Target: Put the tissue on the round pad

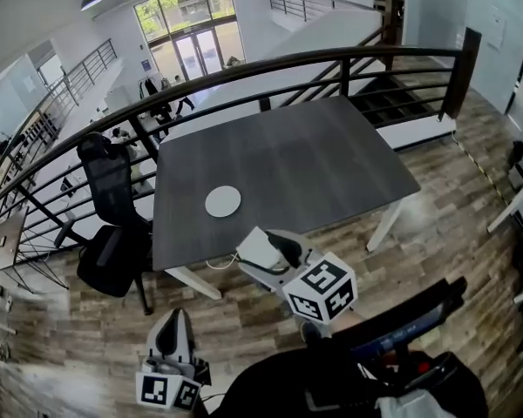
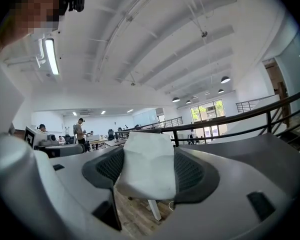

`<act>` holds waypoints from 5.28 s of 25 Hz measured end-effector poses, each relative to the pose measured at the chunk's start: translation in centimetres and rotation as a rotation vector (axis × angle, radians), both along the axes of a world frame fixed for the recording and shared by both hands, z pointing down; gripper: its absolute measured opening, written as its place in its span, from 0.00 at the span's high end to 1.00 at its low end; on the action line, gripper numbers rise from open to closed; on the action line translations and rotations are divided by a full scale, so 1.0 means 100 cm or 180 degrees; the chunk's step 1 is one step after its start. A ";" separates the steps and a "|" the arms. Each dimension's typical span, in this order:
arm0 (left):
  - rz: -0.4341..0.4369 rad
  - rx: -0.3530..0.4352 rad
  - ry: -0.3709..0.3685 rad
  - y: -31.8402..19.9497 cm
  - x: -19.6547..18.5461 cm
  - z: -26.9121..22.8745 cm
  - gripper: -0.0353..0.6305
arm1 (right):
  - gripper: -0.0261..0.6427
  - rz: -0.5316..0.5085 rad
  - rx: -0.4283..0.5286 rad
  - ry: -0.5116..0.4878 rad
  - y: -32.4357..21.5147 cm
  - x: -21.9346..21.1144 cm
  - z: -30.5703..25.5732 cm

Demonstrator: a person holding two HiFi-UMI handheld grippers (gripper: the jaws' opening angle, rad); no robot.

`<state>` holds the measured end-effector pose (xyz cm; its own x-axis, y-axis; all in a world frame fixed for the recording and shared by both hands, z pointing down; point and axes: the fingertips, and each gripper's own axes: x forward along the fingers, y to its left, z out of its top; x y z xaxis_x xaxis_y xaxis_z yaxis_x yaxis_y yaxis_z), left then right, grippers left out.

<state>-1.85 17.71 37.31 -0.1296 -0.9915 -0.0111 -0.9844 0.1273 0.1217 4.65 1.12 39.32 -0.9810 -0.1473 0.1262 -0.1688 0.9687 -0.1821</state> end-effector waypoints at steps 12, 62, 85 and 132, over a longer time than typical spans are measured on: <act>-0.0209 -0.0149 -0.0135 -0.082 -0.006 0.007 0.94 | 0.49 -0.0191 -0.0064 -0.0090 -0.086 -0.014 0.006; 0.0308 -0.0137 0.0007 -0.194 -0.173 0.019 0.94 | 0.49 0.0344 0.0107 0.0137 -0.180 -0.139 0.008; 0.0494 -0.0139 0.0077 -0.184 -0.244 0.028 0.94 | 0.49 0.0655 0.0054 0.0134 -0.168 -0.186 0.012; -0.0852 -0.0142 0.0134 -0.251 -0.278 0.028 0.94 | 0.49 -0.0612 -0.0047 0.1047 -0.308 -0.324 0.162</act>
<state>-29.64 -7.37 40.07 -0.3865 -0.9213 0.0429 -0.9092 0.3884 0.1502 -27.71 -29.66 55.51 -0.8972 0.0399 0.4397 -0.0359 0.9860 -0.1627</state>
